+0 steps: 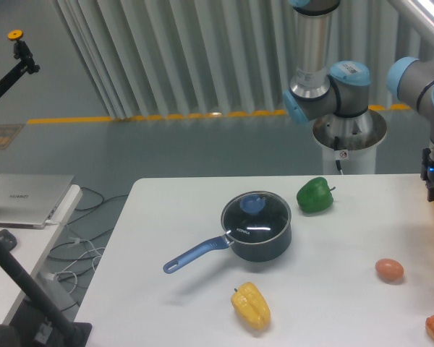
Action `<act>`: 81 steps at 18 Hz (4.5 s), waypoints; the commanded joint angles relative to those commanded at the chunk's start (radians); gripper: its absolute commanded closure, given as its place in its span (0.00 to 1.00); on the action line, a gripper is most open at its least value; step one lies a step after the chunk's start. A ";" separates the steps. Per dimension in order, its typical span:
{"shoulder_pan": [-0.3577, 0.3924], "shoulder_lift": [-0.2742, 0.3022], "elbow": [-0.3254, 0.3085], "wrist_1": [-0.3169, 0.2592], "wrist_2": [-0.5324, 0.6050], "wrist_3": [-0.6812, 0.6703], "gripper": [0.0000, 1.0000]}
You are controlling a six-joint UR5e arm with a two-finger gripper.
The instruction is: Open the lid
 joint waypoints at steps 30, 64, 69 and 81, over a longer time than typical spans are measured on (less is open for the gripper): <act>-0.218 0.098 0.011 -0.003 -0.032 -0.604 0.00; -0.687 0.107 -0.084 -0.018 -0.031 -1.318 0.00; -0.686 0.110 -0.103 -0.017 -0.032 -1.397 0.00; -0.675 0.091 -0.069 -0.005 -0.034 -1.496 0.00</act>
